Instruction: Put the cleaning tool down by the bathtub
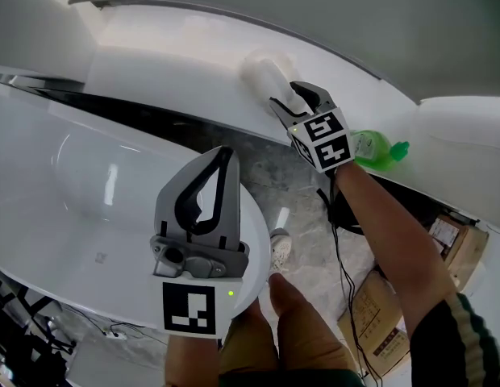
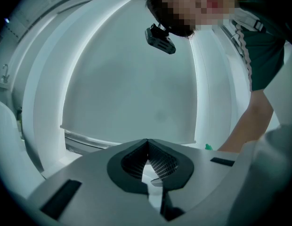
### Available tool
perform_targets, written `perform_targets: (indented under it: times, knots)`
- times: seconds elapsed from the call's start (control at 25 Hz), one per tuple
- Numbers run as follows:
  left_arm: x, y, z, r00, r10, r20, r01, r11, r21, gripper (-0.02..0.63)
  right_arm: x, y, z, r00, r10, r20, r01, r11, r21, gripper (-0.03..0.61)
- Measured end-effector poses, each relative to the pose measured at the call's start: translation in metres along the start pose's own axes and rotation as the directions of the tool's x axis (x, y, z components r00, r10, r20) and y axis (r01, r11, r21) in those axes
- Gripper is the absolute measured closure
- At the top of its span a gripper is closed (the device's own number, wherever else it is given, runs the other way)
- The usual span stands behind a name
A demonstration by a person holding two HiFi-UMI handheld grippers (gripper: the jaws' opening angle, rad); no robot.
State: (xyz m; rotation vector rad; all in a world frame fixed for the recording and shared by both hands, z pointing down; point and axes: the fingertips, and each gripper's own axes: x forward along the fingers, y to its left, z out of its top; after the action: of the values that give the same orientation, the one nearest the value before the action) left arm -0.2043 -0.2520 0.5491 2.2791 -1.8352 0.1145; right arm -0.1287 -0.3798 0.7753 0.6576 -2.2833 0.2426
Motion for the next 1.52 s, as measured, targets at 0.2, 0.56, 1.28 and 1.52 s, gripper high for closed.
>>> perform_targets:
  times: [0.2, 0.56, 1.28, 1.52]
  knots:
    - [0.005, -0.004, 0.001, 1.0, -0.005, -0.004, 0.005, 1.0, 0.004, 0.607, -0.007, 0.0, 0.005, 0.999, -0.001, 0.032, 0.001, 1.0, -0.009, 0.354]
    - [0.006, -0.018, 0.018, 1.0, -0.021, 0.01, 0.021, 0.999, 0.032, 0.607, -0.022, -0.001, 0.013, 0.999, 0.012, 0.049, -0.013, 1.0, 0.018, 0.354]
    - [-0.027, -0.053, 0.06, 0.999, -0.019, 0.038, 0.016, 0.997, 0.076, 0.607, -0.098, 0.03, 0.048, 0.987, 0.029, 0.156, -0.026, 0.999, -0.019, 0.354]
    - [-0.042, -0.068, 0.087, 0.998, -0.023, 0.051, 0.019, 0.997, 0.079, 0.607, -0.143, 0.043, 0.068, 0.982, 0.027, 0.189, -0.021, 0.999, -0.037, 0.354]
